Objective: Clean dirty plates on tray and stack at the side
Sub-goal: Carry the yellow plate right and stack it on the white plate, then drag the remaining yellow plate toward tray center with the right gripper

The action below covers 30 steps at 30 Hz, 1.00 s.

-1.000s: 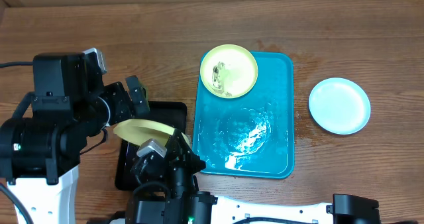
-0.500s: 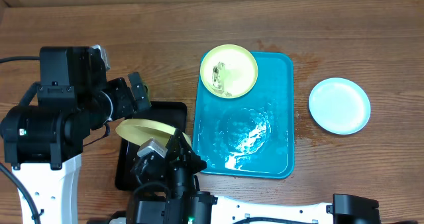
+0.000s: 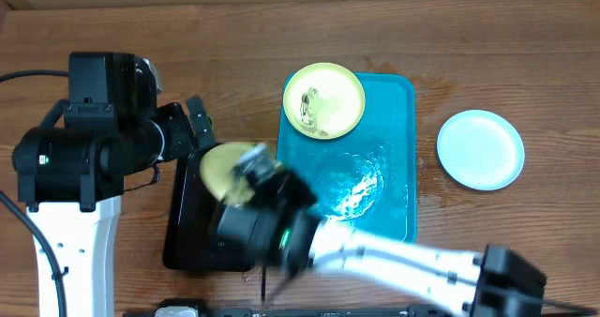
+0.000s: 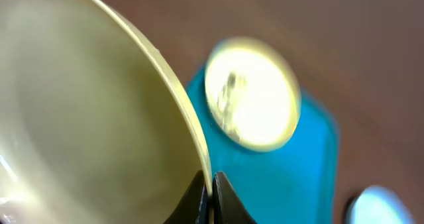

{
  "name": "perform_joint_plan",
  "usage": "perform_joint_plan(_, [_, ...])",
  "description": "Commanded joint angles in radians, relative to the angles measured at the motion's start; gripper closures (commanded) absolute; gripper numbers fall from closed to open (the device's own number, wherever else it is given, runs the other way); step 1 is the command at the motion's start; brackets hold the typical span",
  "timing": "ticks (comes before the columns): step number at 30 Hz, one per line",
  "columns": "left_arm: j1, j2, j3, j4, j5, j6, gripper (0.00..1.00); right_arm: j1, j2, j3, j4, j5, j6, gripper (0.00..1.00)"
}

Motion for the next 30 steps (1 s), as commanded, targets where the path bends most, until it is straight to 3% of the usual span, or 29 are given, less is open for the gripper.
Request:
perform_joint_plan(1, [0.002, 0.021, 0.02, 0.003, 0.008, 0.023, 0.0, -0.213, -0.107, 0.058, -0.064, -0.463, 0.091, 0.96])
perform_joint_plan(8, [0.002, 0.054, 0.02, 0.003, 0.008, 0.023, 0.0, -0.758, -0.219, 0.066, -0.224, -0.871, 0.082, 0.96])
perform_joint_plan(15, [0.002, 0.075, 0.02, 0.003, 0.011, 0.023, 0.0, -1.355, -0.169, 0.05, -0.267, -0.926, 0.029, 0.96])
perform_joint_plan(19, [-0.001, 0.077, 0.02, -0.003, 0.025, 0.022, 0.0, -1.585, -0.106, -0.012, -0.28, -0.966, 0.0, 0.96])
perform_joint_plan(23, [-0.001, 0.077, 0.02, -0.021, 0.037, 0.022, 0.0, -1.708, -0.059, -0.103, -0.279, -1.003, 0.0, 0.96])
perform_joint_plan(28, [-0.001, 0.077, 0.02, -0.02, 0.038, 0.023, 0.0, -1.748, -0.05, -0.172, -0.259, -1.027, -0.019, 0.96])
perform_joint_plan(30, [-0.001, 0.077, 0.02, -0.023, 0.038, 0.023, 0.0, -1.732, -0.056, -0.166, -0.253, -1.111, -0.135, 0.8])
